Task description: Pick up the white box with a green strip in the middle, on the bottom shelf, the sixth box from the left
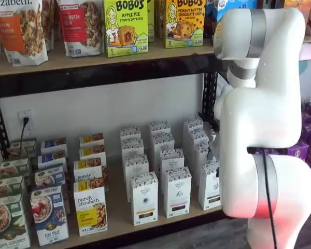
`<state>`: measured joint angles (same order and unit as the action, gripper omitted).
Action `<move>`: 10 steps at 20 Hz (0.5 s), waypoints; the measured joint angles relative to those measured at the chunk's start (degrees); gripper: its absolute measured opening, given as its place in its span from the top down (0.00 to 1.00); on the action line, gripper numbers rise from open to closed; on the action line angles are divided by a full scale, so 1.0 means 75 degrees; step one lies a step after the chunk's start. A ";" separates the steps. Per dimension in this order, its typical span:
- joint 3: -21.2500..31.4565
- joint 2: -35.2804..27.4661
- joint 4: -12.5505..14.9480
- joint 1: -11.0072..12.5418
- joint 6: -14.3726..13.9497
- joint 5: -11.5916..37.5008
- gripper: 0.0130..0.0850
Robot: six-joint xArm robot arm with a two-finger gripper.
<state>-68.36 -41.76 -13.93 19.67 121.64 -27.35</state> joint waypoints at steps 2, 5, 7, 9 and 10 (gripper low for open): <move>-0.0272 -0.0073 0.0310 0.0017 -0.0278 -0.0433 0.00; -0.0603 -0.0189 0.0467 0.0021 -0.0436 -0.0792 0.00; -0.0756 -0.0256 0.0459 0.0013 -0.0445 -0.0883 0.00; -0.0941 -0.0353 0.0461 0.0004 -0.0467 -0.0968 0.00; -0.1037 -0.0412 0.0468 -0.0001 -0.0481 -0.1009 0.00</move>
<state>-76.14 -44.85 -10.42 19.67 118.03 -34.92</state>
